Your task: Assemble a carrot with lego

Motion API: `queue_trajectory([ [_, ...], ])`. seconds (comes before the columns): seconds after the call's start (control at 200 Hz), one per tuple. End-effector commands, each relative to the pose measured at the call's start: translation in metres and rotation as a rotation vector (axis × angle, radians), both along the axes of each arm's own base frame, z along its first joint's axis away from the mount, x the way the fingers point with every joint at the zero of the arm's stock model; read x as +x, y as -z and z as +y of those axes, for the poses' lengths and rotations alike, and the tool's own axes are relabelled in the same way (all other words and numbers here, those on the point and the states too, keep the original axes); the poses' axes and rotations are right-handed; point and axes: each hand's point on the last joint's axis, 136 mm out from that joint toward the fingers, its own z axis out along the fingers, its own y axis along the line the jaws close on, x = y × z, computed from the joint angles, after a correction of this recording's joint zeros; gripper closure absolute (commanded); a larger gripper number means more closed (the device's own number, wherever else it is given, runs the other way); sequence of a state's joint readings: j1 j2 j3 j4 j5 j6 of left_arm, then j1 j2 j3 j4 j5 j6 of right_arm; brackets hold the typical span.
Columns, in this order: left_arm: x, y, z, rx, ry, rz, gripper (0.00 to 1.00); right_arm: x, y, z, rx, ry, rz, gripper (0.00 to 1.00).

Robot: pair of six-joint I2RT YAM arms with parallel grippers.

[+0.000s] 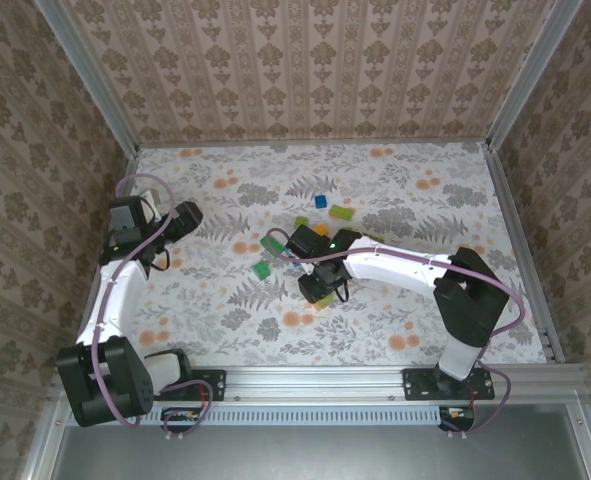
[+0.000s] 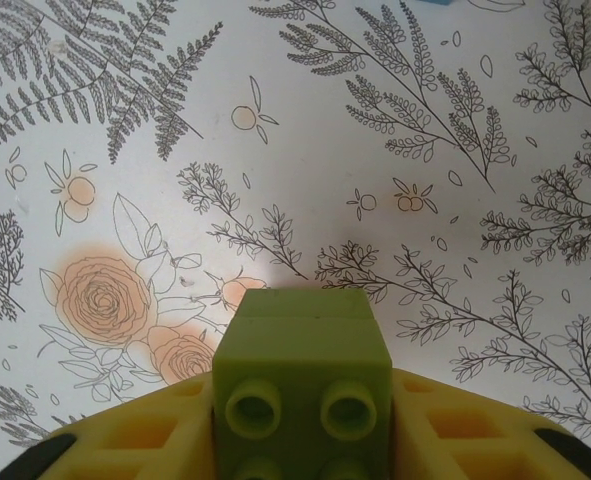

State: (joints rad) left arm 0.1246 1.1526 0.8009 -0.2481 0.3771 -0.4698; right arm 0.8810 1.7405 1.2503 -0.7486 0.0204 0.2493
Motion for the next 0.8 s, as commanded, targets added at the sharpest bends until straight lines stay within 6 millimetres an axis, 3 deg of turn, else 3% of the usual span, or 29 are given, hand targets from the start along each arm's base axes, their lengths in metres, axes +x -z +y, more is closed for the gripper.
queue_trajectory([
  [0.0,0.004,-0.015,-0.001,0.022,0.017,-0.038,0.00,0.000,-0.005,0.002,0.000,-0.015,-0.002,0.55],
  [0.205,0.003,-0.016,-0.001,0.023,0.018,-0.038,0.00,-0.001,-0.011,0.003,0.013,-0.018,-0.011,0.44],
  [0.38,0.003,-0.015,-0.002,0.022,0.019,-0.037,0.00,0.003,-0.037,-0.002,0.042,-0.019,-0.071,0.39],
  [0.595,0.003,-0.015,-0.002,0.021,0.019,-0.037,0.00,0.028,-0.071,-0.038,0.062,0.072,-0.142,0.36],
  [0.69,0.003,-0.016,-0.001,0.022,0.019,-0.040,0.00,0.041,-0.071,-0.059,0.029,0.115,-0.153,0.36],
  [0.795,0.003,-0.016,-0.002,0.018,0.018,-0.041,0.00,0.054,-0.056,-0.079,-0.040,0.133,-0.141,0.37],
])
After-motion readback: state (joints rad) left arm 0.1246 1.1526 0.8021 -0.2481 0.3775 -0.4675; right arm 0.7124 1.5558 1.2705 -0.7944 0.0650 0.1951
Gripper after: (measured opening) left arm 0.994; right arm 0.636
